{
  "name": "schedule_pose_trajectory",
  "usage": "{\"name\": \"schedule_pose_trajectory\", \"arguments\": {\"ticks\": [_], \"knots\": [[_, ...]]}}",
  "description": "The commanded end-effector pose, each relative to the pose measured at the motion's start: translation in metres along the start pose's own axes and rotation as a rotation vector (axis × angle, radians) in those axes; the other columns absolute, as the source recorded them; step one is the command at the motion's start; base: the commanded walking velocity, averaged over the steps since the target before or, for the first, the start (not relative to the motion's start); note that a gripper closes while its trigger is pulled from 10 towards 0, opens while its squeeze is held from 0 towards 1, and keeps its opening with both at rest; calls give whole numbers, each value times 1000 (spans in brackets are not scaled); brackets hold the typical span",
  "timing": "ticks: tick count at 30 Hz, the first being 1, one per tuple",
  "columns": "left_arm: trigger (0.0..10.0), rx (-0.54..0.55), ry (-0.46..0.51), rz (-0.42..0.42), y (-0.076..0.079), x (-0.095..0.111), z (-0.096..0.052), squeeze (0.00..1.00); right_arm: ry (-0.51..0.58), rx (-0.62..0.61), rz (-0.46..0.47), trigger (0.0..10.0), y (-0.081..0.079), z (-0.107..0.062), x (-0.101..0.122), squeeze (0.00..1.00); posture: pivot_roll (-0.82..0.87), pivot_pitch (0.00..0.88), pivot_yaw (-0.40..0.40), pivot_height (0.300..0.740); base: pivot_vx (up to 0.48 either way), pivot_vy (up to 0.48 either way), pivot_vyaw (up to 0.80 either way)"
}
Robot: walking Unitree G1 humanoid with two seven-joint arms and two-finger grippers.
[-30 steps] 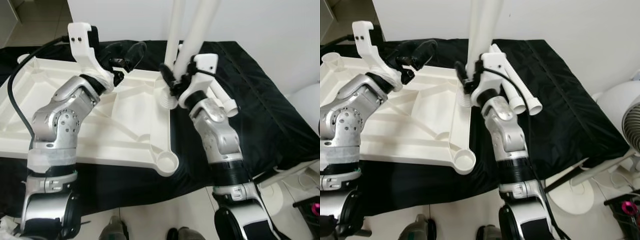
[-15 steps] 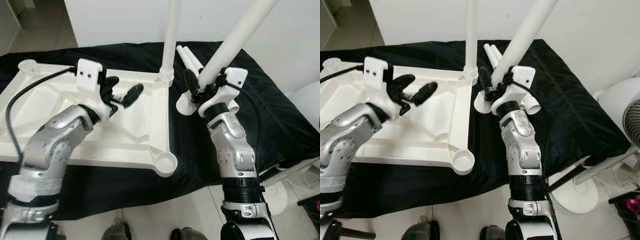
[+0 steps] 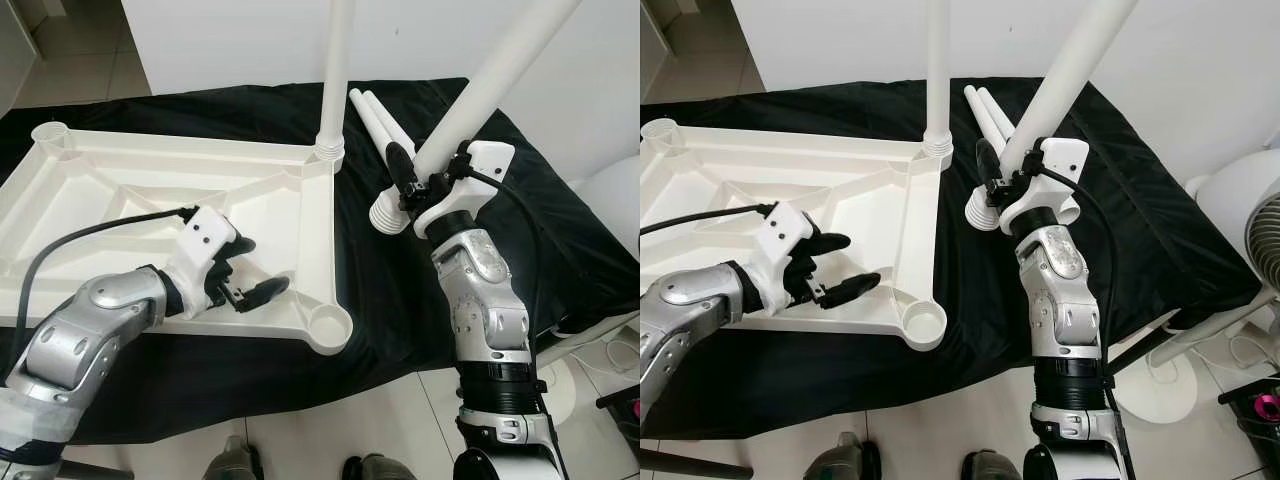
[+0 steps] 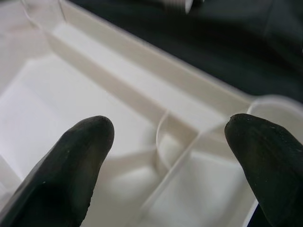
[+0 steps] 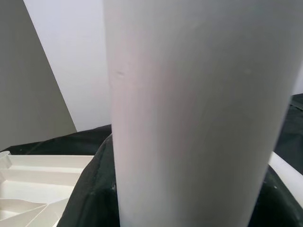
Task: Building children table
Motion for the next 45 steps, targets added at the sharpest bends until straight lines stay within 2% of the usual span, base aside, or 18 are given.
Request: {"name": "schedule_pose_trajectory", "arguments": {"ticks": [1,2,3,5,13,18,19,20,24,26,27,30,32,36,44,45], "knots": [[10000,-1,-30,9,1,-5,1,0,9,3,-4,10000,0,-1,4,0,-35,102,11,740,0,0,0],[10000,32,-151,43,-4,-24,4,0,8,-1,-13,10000,1,-1,4,0,-37,105,7,740,0,0,0],[10000,32,-151,43,-4,-24,4,0,8,-1,-13,10000,1,-1,4,0,-37,105,7,740,0,0,0],[10000,59,-223,79,-8,-34,8,0,7,-1,-13,10000,1,-1,5,0,-42,104,7,740,0,0,0],[10000,55,-268,139,-8,-39,16,0,8,-2,-20,10000,1,-1,7,0,-54,101,7,740,0,0,0],[10000,91,-274,141,-11,-37,28,0,10,-5,-21,10000,2,-1,8,0,-56,101,7,740,0,0,0],[10000,119,-278,130,-14,-37,37,0,10,-7,-18,10000,1,0,7,0,-65,103,12,740,0,0,0],[10000,126,-280,122,-14,-37,40,0,10,-7,-17,10000,1,0,7,0,-65,103,12,740,0,0,0],[10000,136,-284,109,-13,-38,44,0,11,-7,-18,10000,0,0,7,0,-68,103,14,740,0,0,0],[10000,230,-293,35,-14,-40,60,0,12,-14,-15,10000,0,-1,7,0,-86,109,22,740,0,0,0],[10000,230,-293,35,-14,-40,60,0,12,-14,-15,10000,0,-1,7,0,-86,109,22,740,0,0,0],[10000,330,-287,-41,-20,-38,69,0,9,-22,-12,10000,0,-4,6,0,-92,113,22,740,0,0,0],[10000,397,-275,-60,-28,-34,73,0,2,-26,-4,10000,0,-5,4,0,-92,116,19,740,0,0,0],[10000,450,-268,-69,-34,-31,78,0,-8,-28,8,10000,-2,-7,1,0,-96,119,19,740,0,0,0],[10000,432,-205,-65,-39,-15,81,0,-27,-5,23,10000,-7,-8,-3,0,-95,119,20,740,0,0,0],[10000,385,-141,-65,-38,-6,80,0,-28,-4,26,10000,-6,-9,-4,0,-92,116,21,740,0,0,0]]}}
Point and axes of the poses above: a point about 5 cm out from each wrist's last joint towards the gripper, its own z axis pointing out of the wrist towards the gripper, its own x axis along the axis of the wrist's last joint, y = z × x, the point moved 1 cm from there along z, pointing out of the wrist towards the gripper, and after that the axes turned 8 degrees about z, right-handed, at the moved point
